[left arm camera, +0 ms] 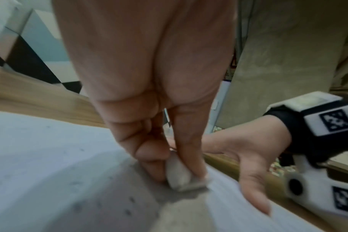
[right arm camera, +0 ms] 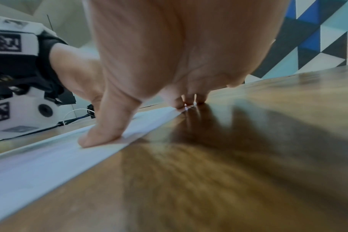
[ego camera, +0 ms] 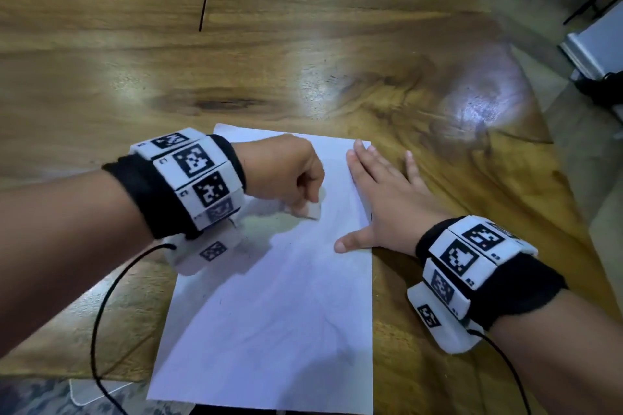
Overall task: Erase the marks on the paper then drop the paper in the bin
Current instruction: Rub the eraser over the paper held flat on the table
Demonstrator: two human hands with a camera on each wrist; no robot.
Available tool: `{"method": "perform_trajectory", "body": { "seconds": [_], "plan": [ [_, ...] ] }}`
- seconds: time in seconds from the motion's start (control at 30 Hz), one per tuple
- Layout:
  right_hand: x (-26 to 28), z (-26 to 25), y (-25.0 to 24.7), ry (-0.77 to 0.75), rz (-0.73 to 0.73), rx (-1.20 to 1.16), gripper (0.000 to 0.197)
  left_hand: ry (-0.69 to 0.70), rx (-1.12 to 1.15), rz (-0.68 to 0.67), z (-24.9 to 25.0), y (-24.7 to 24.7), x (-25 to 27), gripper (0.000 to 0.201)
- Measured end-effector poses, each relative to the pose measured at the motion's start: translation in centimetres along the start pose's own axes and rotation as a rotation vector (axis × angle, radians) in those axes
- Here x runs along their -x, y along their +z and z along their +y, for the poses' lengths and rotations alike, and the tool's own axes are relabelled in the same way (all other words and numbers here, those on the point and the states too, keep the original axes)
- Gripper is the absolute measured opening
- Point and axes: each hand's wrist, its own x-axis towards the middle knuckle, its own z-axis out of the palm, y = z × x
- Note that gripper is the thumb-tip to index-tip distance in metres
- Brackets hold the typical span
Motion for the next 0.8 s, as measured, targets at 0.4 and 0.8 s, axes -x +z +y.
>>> {"method": "perform_trajectory", "body": {
  "seconds": [0.4, 0.8],
  "plan": [
    [-0.1, 0.1, 0.3, -0.016, 0.018, 0.001, 0.132, 0.117, -0.068, -0.024, 0.0, 1.4, 0.8, 0.007],
    [-0.1, 0.0, 0.2, 0.0, 0.002, 0.036, 0.133, 0.122, -0.066, 0.09, 0.0, 1.7, 0.7, 0.006]
  ]
}}
